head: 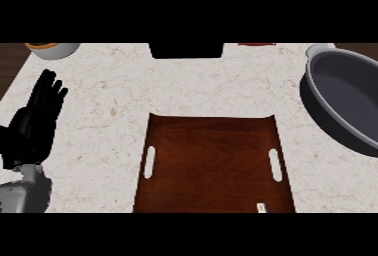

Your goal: Pick the tomato from the tray and place it in the pot

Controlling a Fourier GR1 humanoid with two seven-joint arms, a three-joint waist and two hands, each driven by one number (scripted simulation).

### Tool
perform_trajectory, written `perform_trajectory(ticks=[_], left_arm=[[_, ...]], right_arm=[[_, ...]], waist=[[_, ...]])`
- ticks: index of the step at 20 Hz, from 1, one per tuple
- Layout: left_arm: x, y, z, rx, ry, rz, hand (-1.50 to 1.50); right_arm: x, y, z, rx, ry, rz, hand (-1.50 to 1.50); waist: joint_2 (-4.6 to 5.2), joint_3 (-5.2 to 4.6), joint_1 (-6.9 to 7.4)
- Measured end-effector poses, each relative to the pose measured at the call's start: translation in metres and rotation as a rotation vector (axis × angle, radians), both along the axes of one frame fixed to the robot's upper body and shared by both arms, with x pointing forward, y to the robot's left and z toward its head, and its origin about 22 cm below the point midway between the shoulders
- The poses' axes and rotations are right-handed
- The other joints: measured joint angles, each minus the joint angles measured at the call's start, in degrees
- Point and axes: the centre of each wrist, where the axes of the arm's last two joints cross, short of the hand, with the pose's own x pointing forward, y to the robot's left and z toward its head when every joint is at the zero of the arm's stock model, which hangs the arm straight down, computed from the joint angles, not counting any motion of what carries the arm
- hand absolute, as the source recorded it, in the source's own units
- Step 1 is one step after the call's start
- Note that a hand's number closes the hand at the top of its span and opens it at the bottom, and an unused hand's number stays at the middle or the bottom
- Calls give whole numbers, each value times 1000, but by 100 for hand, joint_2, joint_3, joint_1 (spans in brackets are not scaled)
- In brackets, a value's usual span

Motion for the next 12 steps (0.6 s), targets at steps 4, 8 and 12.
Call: perform_trajectory(ticks=[4, 8, 12], left_arm=[[2, -1, 0, 0, -3, -12, 0], [6, -3, 3, 0, -6, -20, 0], [11, -11, 7, 2, -11, -35, 0]], right_arm=[[24, -24, -2, 27, 25, -28, 150], [50, -41, -15, 71, 18, -51, 150], [62, -53, -17, -130, -66, -188, 150]], waist=[[13, 2, 72], [27, 2, 130], [57, 7, 222]])
